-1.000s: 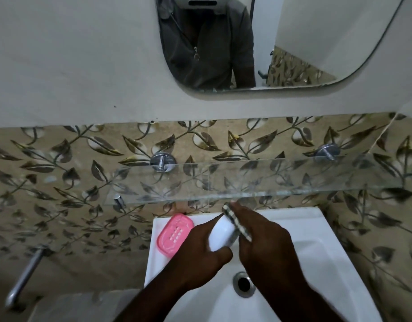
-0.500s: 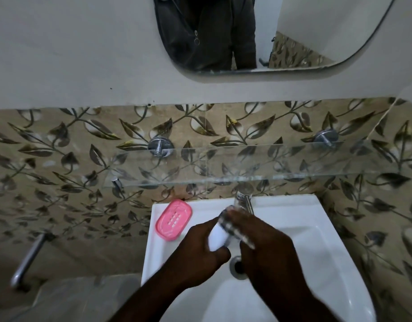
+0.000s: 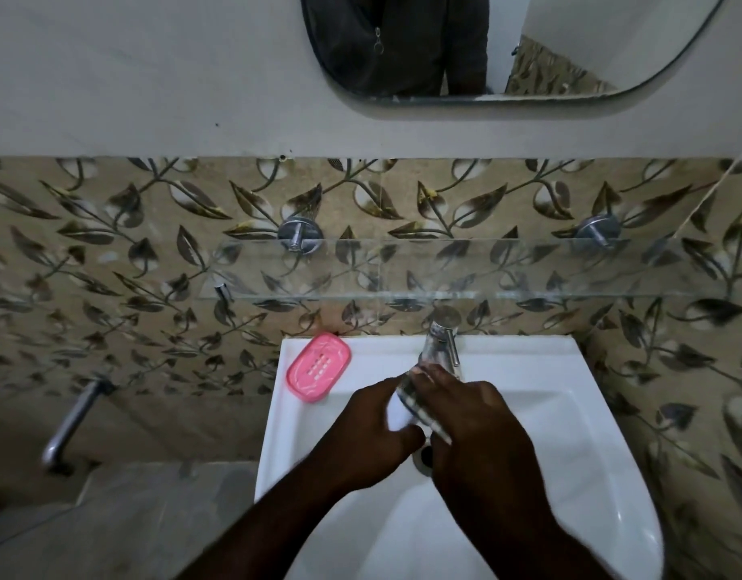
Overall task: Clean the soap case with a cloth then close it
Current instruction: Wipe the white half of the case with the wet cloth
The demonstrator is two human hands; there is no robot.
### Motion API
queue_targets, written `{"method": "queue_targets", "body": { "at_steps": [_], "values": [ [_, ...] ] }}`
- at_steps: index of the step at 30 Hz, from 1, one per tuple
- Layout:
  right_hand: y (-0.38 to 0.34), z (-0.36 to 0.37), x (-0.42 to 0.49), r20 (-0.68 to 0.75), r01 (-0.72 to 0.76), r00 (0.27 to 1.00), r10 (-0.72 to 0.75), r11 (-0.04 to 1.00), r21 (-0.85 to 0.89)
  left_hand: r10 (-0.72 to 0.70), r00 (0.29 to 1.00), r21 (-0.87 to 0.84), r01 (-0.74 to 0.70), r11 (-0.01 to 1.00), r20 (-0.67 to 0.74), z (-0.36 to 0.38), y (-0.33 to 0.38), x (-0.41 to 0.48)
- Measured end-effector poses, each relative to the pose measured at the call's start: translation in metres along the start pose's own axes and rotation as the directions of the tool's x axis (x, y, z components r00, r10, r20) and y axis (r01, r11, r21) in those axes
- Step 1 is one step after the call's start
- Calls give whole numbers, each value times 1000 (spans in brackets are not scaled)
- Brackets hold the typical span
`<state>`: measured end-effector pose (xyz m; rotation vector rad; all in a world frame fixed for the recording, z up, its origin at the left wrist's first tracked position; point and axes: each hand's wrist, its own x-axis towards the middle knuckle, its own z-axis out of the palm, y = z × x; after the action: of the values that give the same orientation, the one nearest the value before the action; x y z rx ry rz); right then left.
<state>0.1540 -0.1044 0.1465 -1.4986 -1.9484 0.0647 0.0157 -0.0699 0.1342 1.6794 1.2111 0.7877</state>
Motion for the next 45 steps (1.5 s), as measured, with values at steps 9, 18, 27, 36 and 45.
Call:
{"method": "queue_targets", "body": {
  "at_steps": [9, 18, 27, 36, 45],
  "values": [
    [5, -5, -5, 124, -86, 990, 67, 985, 149, -49, 998, 32, 50, 998, -29, 10, -7, -10],
    [1, -18, -13, 91, 10, 996, -19, 995, 101, -43, 998, 21, 44, 999, -45, 18, 0, -24],
    [-10, -16, -14, 95, 1, 995, -10, 996, 94, -34, 997, -6, 34, 999, -73, 13, 2, -33],
    [-9, -12, -5, 116, -10, 993, 0, 996, 87, -23, 995, 69, 30, 997, -100, 6, 0, -33],
    [-4, -17, 5, 102, -62, 994, 43, 980, 187, -12, 994, 60, 18, 998, -109, 3, 7, -27]
  ]
}}
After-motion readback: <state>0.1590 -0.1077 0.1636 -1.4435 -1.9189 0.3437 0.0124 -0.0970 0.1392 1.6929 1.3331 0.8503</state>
